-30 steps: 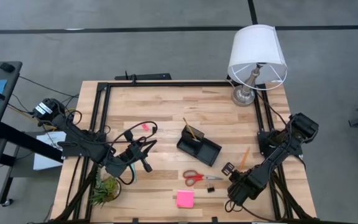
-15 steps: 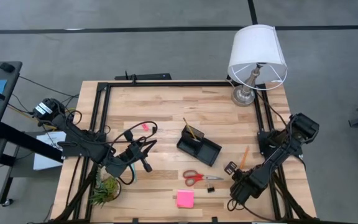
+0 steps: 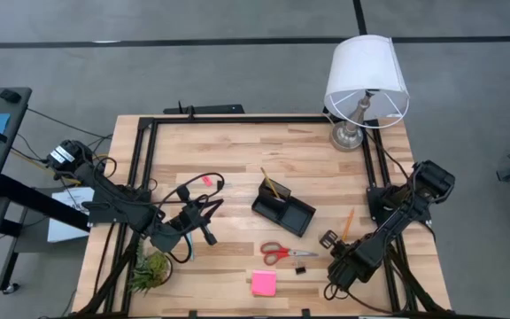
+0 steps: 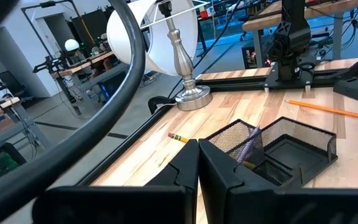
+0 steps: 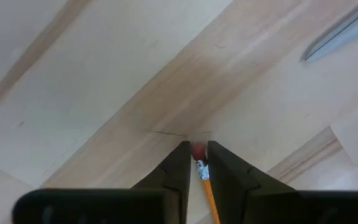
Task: Pick and place office supplies into organizer
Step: Put the yellow pencil into the desk organizer
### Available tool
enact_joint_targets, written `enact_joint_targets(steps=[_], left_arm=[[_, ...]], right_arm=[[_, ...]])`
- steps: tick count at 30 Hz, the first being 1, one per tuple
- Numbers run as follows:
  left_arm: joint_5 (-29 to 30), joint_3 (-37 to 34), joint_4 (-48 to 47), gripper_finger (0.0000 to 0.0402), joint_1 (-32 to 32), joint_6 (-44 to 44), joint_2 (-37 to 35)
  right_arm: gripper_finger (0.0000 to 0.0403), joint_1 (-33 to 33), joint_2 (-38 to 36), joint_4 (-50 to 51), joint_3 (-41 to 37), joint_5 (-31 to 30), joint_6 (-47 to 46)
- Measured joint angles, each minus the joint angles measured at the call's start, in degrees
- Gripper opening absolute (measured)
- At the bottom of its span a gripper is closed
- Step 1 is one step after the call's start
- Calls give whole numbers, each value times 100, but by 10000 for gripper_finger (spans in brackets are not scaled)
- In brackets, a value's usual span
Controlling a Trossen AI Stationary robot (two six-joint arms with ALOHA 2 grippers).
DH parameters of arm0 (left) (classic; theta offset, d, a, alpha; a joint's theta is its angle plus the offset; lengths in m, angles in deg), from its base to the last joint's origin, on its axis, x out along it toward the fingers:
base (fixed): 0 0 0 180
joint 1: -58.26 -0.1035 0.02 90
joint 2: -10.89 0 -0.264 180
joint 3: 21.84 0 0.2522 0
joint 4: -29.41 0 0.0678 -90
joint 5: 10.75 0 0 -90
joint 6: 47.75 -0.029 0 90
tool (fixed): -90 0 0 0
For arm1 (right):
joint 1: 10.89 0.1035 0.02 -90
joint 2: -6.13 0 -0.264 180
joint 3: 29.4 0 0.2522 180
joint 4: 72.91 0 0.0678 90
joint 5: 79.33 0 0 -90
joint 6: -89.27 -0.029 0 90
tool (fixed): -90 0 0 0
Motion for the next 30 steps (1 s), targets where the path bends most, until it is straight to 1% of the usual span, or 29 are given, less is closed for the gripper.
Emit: enact_joint_targets(steps=[5,9,11,14,16,17,20,24,26,30], left_arm=[[0,0,-143,0,-1,0,0],[-2,0,-206,0,-1,-25,0],[-8,0,-202,0,-24,-28,0],[-13,0,-196,0,-89,-31,0],[-16,0,-199,0,-148,-29,0],[-16,-1,-191,0,-179,-26,0],[-94,-2,-127,0,-290,-26,0],[-386,-4,18,0,-390,-76,2],[-521,-7,65,0,-429,-85,4],[-704,-4,54,0,-446,-81,4]], right_arm=[[9,-20,287,81,62,-91,-4],[15,-68,242,77,62,-152,-4],[13,-118,97,-2,95,-319,0],[4,-336,-220,-396,239,-1062,-90],[5,-491,-549,-730,342,-1742,-351],[6,-557,-687,-951,364,-1986,-405],[3,-809,-1024,-1563,484,-2433,-406],[2,-1168,-1559,-2161,619,-3361,-379],[1,-1311,-1805,-2440,617,-3690,-324],[1,-1555,-2198,-3300,620,-4235,60]])
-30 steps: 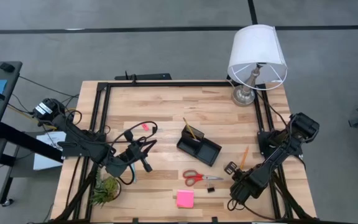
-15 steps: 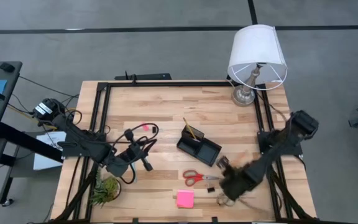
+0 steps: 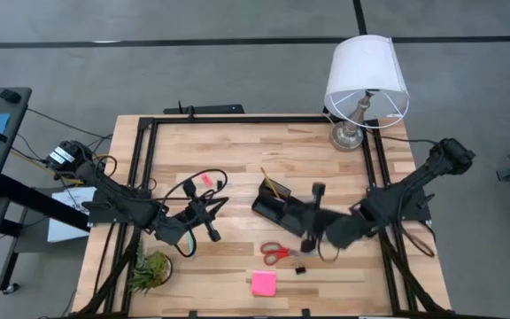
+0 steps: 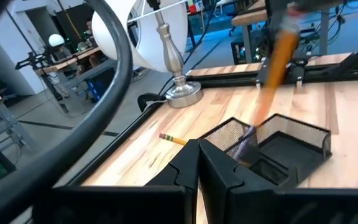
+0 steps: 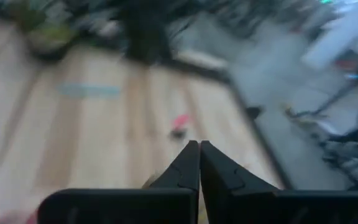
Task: Pick and place office supplies into organizer
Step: Put the yellow pencil into the desk organizer
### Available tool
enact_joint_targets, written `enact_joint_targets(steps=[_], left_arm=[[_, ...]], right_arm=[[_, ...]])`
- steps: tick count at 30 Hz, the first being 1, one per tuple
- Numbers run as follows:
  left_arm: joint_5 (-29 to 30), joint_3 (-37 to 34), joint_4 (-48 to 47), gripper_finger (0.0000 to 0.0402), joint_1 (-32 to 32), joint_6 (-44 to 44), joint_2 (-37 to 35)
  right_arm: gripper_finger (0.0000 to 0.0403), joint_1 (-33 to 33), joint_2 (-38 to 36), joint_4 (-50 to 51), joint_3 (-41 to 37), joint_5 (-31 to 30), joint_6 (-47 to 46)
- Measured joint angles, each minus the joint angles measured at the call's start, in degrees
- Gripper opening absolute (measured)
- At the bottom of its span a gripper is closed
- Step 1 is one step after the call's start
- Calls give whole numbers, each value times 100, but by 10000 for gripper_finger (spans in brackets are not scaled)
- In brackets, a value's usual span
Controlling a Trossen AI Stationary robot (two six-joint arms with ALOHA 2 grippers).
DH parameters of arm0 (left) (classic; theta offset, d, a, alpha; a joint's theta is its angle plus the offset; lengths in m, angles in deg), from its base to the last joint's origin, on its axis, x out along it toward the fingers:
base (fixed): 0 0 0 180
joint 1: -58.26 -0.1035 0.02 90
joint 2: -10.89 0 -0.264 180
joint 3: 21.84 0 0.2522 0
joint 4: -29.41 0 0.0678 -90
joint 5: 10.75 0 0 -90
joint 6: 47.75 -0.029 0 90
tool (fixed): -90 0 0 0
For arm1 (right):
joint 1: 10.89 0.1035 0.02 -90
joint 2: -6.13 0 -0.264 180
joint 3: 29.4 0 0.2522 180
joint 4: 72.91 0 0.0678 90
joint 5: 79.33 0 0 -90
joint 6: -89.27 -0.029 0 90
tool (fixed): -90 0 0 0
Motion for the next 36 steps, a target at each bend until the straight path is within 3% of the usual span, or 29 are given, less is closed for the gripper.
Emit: enact_joint_targets(steps=[6,9,18,26,36], left_arm=[[-91,0,-102,0,-1,2,-2],[-105,0,-131,0,1,2,-2],[-269,0,-241,0,1,-41,-2],[-260,0,-320,0,1,5,-2],[-487,0,-318,0,1,22,-2]], right_arm=[[1,-470,-54,-1909,14,-211,1197],[1,-714,11,-2025,8,-19,1351],[1,-1190,659,-1896,6,244,471],[0,-1664,1235,-1559,6,255,-1012],[7,-2262,1857,-1444,4,348,-1471]])
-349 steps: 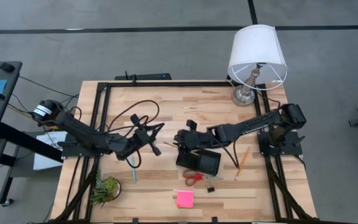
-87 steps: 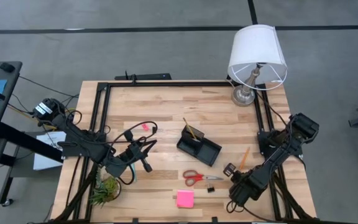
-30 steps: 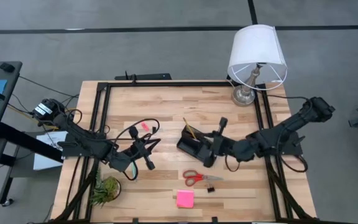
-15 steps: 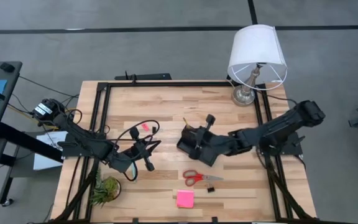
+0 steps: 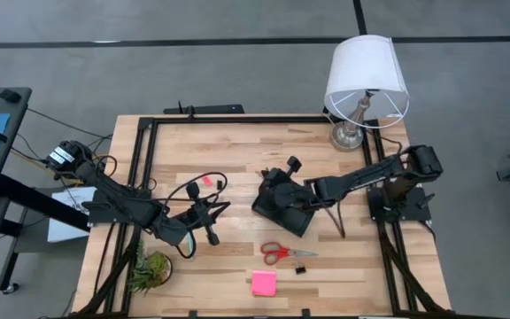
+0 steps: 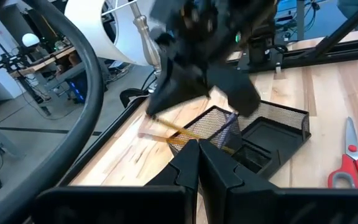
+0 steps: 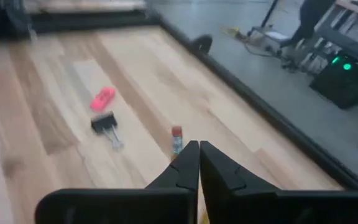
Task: Pick and place office supplies into organizer
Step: Put the yellow pencil into the desk organizer, then put the blue pen into the desk organizer
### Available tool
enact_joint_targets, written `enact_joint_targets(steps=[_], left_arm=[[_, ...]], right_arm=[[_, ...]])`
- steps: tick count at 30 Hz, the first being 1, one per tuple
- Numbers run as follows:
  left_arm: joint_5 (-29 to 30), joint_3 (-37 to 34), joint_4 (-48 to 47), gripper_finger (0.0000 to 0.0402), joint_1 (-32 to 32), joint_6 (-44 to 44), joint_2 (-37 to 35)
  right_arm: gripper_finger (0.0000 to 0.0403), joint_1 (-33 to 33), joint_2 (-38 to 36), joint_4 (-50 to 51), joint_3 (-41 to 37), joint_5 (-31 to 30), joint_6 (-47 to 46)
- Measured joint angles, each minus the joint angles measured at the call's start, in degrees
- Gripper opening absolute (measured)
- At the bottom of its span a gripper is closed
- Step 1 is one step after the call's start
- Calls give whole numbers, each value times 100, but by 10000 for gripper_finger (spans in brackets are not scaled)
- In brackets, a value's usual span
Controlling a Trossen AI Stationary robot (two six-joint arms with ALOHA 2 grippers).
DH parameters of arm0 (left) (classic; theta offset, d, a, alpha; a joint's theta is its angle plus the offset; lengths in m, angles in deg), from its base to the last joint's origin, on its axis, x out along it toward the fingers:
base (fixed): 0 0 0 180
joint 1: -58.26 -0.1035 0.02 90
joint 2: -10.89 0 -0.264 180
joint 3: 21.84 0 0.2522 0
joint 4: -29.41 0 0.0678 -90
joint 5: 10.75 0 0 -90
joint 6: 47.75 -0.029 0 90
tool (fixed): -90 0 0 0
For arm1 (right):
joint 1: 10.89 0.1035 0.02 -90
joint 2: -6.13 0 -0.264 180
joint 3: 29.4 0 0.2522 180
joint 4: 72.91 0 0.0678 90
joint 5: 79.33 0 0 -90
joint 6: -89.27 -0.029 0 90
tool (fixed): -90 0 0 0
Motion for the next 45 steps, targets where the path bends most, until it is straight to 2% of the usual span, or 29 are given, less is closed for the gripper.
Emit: enact_joint_targets(steps=[9,13,16,20,22,26,28,31,38,45], left_arm=[[255,2,-457,0,-2,35,0],[-225,3,-921,8,-1,442,-2],[-989,4,-1599,29,0,1236,-2],[-1724,4,-2869,66,0,2836,-2],[-2251,4,-3572,82,-32,3711,-2],[-3433,4,-4939,95,-217,6178,-2],[-3854,4,-5487,95,-251,6852,-2],[-4085,4,-5789,96,-196,7363,-2],[-4688,4,-5810,96,-138,7844,-2],[-4701,-129,-6090,96,-138,8430,0]], right_arm=[[64,6,-177,389,532,713,466],[79,158,-192,836,913,910,491],[82,335,-192,867,1039,1389,491],[81,595,-187,849,1073,1971,493],[81,714,-187,833,1077,2110,490],[81,935,-155,839,1080,2178,491],[81,1020,-124,878,1079,2176,491],[81,1115,-131,865,1077,2169,491],[81,1235,-131,888,1077,2158,489],[81,1233,-131,907,1077,2178,227]])
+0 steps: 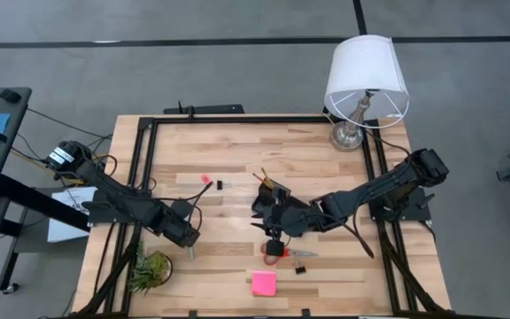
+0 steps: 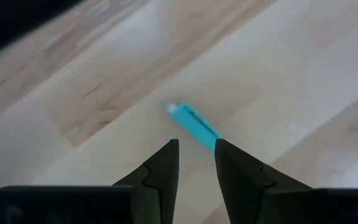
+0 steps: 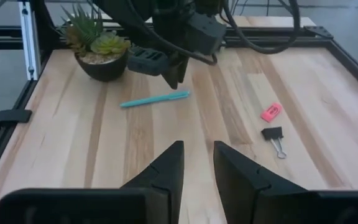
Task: Pick and place office supplies into organizer
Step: Put the blue pen into the desk organizer
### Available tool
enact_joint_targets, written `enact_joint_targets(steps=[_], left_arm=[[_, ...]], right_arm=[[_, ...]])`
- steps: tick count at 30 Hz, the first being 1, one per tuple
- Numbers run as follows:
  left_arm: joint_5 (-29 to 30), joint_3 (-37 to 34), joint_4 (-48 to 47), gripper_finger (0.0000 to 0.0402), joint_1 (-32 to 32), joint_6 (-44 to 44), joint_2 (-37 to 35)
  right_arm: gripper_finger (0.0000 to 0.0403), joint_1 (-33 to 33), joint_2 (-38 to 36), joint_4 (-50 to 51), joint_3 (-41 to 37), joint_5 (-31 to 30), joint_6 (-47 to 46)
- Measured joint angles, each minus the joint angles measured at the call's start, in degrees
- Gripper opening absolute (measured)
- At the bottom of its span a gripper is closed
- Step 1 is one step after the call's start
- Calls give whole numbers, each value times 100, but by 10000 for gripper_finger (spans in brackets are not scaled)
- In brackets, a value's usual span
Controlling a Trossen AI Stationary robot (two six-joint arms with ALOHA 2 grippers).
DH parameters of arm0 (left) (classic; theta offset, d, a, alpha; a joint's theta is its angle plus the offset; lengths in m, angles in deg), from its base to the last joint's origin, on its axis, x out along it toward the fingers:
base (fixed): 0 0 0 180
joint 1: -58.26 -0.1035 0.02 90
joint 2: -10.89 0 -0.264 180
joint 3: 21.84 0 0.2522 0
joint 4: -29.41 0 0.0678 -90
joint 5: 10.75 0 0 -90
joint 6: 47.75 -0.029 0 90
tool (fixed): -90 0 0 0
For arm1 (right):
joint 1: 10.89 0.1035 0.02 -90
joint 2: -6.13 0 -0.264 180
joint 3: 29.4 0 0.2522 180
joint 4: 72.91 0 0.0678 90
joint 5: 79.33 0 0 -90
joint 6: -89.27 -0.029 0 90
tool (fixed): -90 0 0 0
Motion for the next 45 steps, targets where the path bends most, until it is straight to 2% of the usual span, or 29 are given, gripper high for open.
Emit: enact_joint_targets(steps=[3,8,16,26,33,40,45], left_arm=[[10,-240,277,96,2,165,0],[260,-703,1297,96,9,210,-20],[480,-748,1267,96,-166,-56,8],[963,-756,1406,96,-863,-1105,11],[612,-756,2003,96,-1400,-1731,11],[178,-754,2051,96,-1537,-1694,9],[152,-754,2062,96,-1537,-1499,9]], right_arm=[[81,0,0,34,0,0,-38],[81,0,0,108,0,3,-40],[81,0,0,119,0,3,-40],[81,-11,0,114,0,-6,-40],[81,-12,0,110,0,-19,-40],[81,-13,0,132,0,-19,-36],[81,-13,0,141,0,-19,-31]])
